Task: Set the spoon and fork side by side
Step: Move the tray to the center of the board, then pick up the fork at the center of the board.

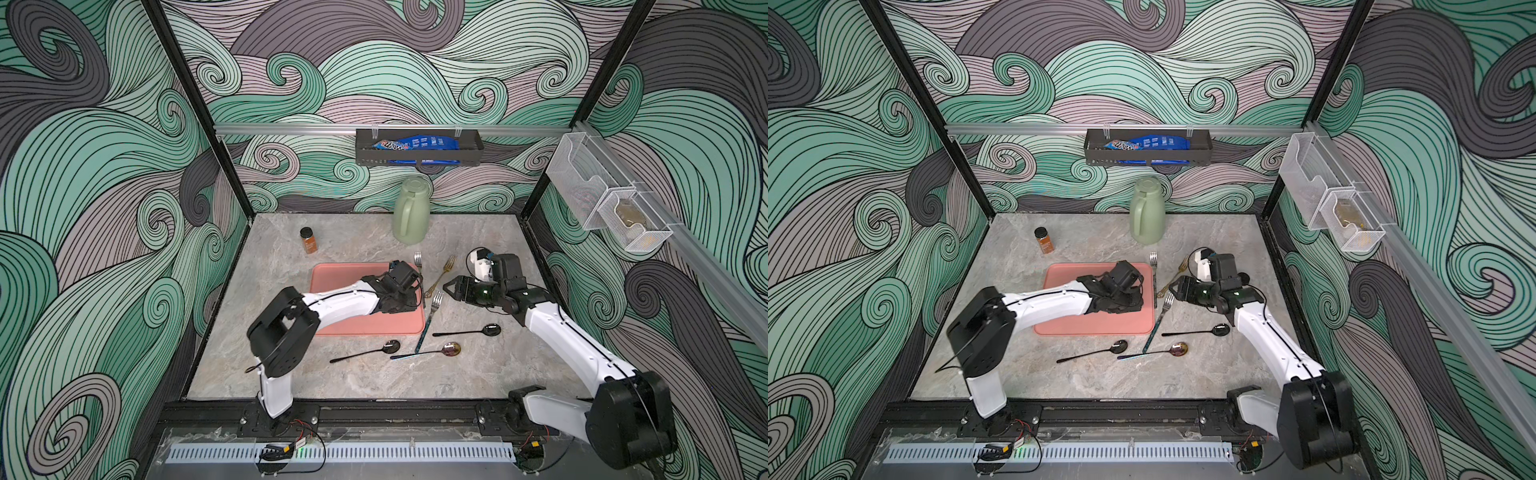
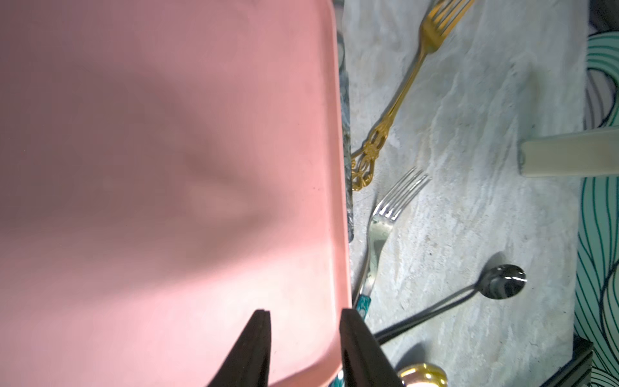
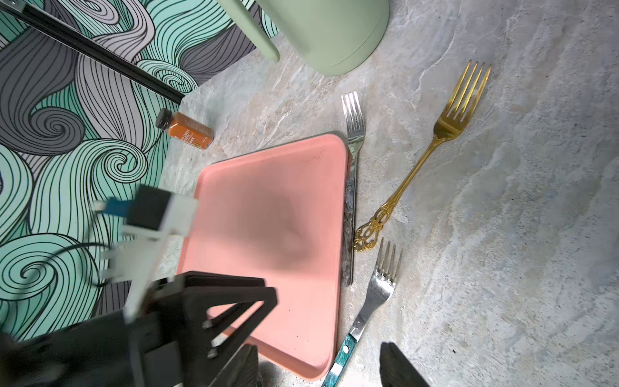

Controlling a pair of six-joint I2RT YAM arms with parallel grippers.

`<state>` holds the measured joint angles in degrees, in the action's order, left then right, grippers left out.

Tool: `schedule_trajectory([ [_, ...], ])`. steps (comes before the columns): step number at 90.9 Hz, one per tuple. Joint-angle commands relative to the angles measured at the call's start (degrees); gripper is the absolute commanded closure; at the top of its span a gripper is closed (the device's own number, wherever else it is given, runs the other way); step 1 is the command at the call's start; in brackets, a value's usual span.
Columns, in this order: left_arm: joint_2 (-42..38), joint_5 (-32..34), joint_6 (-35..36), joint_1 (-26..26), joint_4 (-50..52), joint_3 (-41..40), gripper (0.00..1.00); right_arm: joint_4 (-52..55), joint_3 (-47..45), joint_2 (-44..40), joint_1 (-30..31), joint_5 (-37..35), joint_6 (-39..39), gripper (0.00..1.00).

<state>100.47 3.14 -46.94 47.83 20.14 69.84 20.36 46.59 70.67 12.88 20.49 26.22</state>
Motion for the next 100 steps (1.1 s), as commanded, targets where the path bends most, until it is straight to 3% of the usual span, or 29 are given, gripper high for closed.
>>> schedule_trajectory([
  [1,-9.78,7.26,4.81,-0.93,8.26,-4.51,0.61,0.43,4.09,3.50,3.12,-4.72,-0.36,0.40],
  [24,-33.05,12.42,5.75,-1.34,10.79,-21.30,0.61,0.65,13.08,15.82,6.81,-6.78,-1.37,0.48],
  [47,-49.21,10.75,5.34,-1.34,8.48,-33.31,0.61,3.05,21.26,26.18,7.29,-11.57,-3.69,0.52],
  [74,-52.78,10.70,5.49,-1.34,11.20,-35.38,0.61,6.85,27.37,36.10,8.05,-16.69,-4.78,0.61],
  [100,-51.28,6.64,4.27,-1.34,10.17,-37.09,0.62,10.51,18.39,26.96,10.70,-23.15,1.31,0.50],
])
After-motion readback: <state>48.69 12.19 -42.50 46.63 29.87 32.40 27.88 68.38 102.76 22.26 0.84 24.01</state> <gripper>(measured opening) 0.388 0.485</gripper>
